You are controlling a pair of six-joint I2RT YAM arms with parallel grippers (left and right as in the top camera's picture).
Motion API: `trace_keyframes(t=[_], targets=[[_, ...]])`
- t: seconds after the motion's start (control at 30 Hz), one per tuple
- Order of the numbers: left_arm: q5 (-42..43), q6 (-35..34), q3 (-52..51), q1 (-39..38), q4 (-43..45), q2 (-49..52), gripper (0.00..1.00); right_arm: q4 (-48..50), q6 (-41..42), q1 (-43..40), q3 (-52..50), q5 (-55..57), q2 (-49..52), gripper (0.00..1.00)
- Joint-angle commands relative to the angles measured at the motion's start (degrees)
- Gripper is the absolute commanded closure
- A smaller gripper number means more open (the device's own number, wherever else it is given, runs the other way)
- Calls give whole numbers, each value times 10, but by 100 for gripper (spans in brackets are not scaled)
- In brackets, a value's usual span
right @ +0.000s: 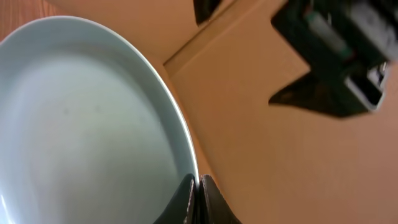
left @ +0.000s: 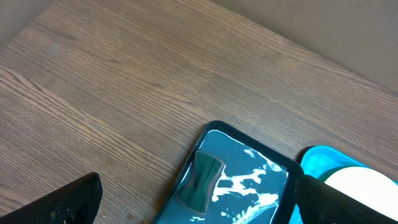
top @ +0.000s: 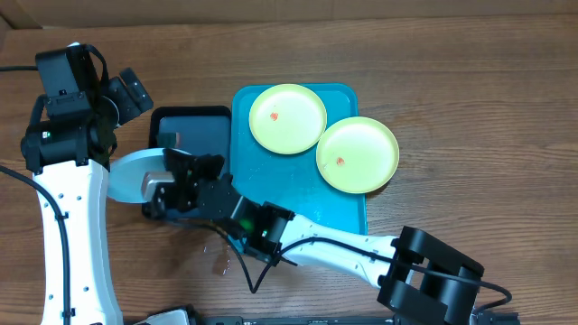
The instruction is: Clean dirty plates on tray and stack at the side
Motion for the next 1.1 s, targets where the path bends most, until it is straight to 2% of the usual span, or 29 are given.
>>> trace_keyframes(t=[0.0, 0.17, 0.37, 0.5, 0.77, 0.87, 0.93, 1.07], targets=[[5, -8, 10, 1, 2, 2, 0, 12, -47, 5, 15, 16, -3, 96], [5, -8, 10, 1, 2, 2, 0, 33, -52, 12, 15, 33, -3, 96], [5, -8, 10, 1, 2, 2, 0, 66, -115, 13, 15, 76, -3, 96], [5, -8, 10, 1, 2, 2, 0, 73, -115, 13, 15, 83, -3, 96], [5, -8, 10, 1, 2, 2, 0, 73, -30, 13, 15, 83, -3, 96], [5, -8, 10, 1, 2, 2, 0, 73, 37, 9, 15, 92, -3, 96], [5, -8, 10, 1, 2, 2, 0, 59, 135, 3, 15, 105, -3, 96], [5, -8, 10, 1, 2, 2, 0, -45, 365, -18, 15, 108, -3, 96]])
